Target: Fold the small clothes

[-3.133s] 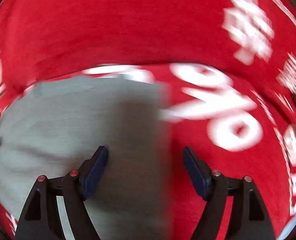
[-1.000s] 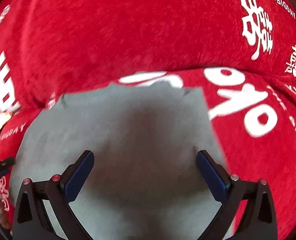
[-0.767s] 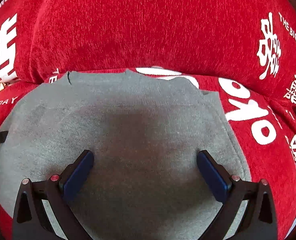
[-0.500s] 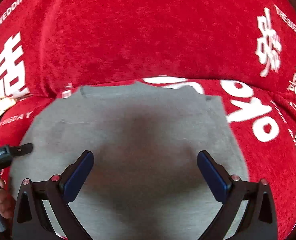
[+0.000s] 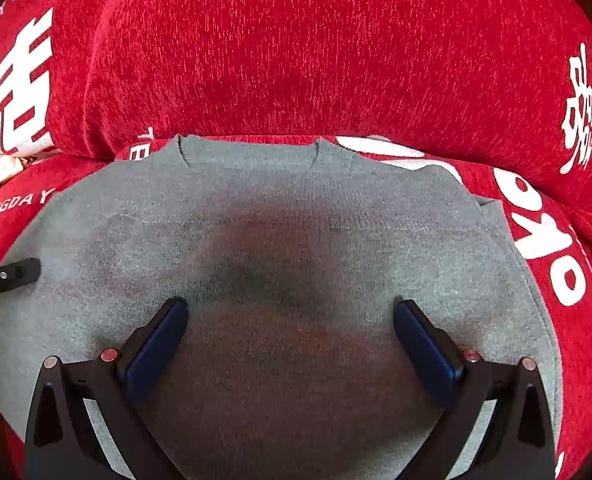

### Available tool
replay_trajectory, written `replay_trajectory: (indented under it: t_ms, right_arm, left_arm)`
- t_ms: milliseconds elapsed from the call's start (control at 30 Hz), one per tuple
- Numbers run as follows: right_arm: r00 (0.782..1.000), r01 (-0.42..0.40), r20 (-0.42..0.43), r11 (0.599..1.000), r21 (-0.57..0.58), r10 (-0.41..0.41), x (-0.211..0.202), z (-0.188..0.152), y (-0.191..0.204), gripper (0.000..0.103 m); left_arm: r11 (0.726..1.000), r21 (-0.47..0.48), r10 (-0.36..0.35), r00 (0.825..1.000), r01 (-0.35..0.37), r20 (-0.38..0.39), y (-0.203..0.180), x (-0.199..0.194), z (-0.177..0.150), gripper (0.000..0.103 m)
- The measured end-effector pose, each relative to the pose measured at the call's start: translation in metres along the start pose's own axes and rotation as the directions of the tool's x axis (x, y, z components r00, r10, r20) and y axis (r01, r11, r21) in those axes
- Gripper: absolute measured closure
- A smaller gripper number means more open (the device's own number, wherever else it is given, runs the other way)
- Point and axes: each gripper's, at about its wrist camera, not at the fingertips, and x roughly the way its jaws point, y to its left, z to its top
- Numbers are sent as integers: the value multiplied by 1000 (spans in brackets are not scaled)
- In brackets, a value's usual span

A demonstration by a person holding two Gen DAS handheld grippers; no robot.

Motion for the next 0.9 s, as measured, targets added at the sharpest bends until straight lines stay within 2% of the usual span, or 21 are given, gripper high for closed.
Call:
replay_trajectory:
  t_ms: [200, 267, 333, 367, 400, 433, 467, 500, 533, 600, 667, 767, 900]
  right_arm:
    - [999, 11, -33, 1000, -18, -11, 4, 5, 0, 0]
    - [994, -23, -106, 1000, 12, 25, -1, 15, -9, 1]
    - [999, -17, -40, 996, 93, 21, -20, 15, -27, 1]
    - [1000, 23, -2, 993, 116, -23, -27, 12, -34, 1]
    - [998, 59, -17, 992, 108, -57, -23, 8, -35, 1]
    - [994, 69, -86, 995, 75, -62, -9, 2, -33, 1]
    - [993, 64, -101, 997, 47, -59, -2, -1, -31, 0]
    - [997, 68, -31, 998, 1, -68, -8, -2, -28, 0]
    - [997, 66, -44, 997, -35, -67, -8, 0, -27, 0]
    - [998, 18, -58, 1000, 22, -17, -20, 7, -43, 0]
    - [999, -32, -3, 995, 92, 33, -37, 7, -65, 0]
    - [1000, -27, 0, 993, 111, 27, -51, -4, -101, 0]
    - [999, -36, 22, 988, 153, 33, -62, -19, -150, 0]
  left_arm:
    - [993, 57, 102, 994, -104, 31, -33, -16, 2, 86]
    - [986, 86, 141, 989, -145, 48, -47, -24, 3, 86]
    - [974, 111, 192, 980, -197, 55, -55, -23, 2, 86]
    - [967, 112, 223, 974, -227, 47, -59, -20, 2, 86]
    - [963, 108, 243, 969, -246, 38, -62, -17, 2, 86]
    - [959, 102, 264, 964, -266, 31, -64, -15, 1, 86]
    - [953, 96, 285, 958, -287, 29, -67, -15, 1, 86]
    - [950, 93, 298, 954, -299, 30, -71, -18, 0, 86]
    - [948, 94, 302, 953, -304, 33, -74, -21, -1, 86]
    - [938, 109, 328, 944, -331, 41, -85, -27, -2, 86]
    - [919, 132, 367, 929, -370, 49, -102, -26, -3, 86]
    - [891, 164, 422, 905, -424, 49, -133, -23, -6, 86]
    - [861, 213, 460, 886, -462, 62, -190, -18, -16, 87]
